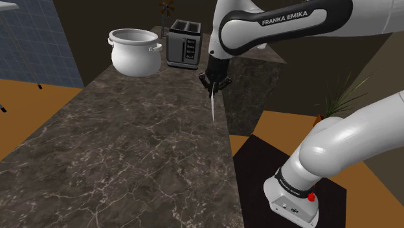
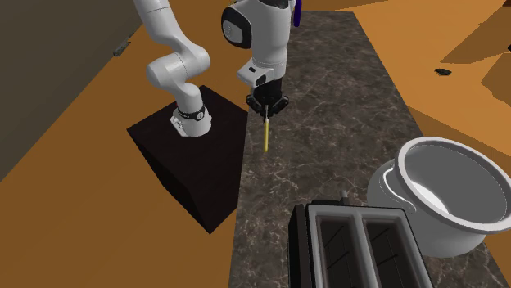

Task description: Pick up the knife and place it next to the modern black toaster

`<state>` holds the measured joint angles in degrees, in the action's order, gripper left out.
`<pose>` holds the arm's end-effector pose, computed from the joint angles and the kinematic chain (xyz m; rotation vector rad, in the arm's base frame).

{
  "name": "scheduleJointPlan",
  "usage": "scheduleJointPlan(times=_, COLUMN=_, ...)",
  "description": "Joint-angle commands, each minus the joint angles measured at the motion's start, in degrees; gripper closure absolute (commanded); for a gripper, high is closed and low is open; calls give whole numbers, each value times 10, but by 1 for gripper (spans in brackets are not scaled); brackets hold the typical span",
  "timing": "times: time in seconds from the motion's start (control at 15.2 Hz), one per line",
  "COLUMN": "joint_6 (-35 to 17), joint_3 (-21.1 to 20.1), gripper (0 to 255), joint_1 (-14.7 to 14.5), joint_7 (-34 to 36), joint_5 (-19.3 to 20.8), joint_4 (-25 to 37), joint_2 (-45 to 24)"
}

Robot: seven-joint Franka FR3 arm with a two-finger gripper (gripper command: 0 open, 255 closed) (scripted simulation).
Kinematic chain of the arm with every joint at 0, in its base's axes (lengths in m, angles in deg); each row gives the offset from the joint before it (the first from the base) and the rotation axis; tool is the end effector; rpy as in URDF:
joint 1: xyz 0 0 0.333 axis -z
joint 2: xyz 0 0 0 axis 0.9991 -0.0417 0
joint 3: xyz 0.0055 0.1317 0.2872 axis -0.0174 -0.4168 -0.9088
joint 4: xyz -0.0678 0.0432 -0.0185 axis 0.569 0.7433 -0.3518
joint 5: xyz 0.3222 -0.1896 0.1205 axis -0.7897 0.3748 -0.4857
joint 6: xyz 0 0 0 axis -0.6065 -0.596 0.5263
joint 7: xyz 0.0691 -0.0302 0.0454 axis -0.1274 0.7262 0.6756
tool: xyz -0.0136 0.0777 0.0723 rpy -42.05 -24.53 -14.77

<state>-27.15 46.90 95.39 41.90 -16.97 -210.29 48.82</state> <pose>0.4212 0.0280 0.4689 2.8195 -1.3650 0.0303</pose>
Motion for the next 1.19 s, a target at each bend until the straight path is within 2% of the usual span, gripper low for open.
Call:
scheduleJointPlan(times=0.0, joint_6=15, joint_3=1, gripper=255, joint_1=0, joint_7=-1, joint_5=0, joint_4=12, joint_2=3)
scheduleJointPlan(times=1.12, joint_6=148, joint_3=9, gripper=255, joint_1=3, joint_7=-2, joint_5=4, joint_4=134, joint_2=14)
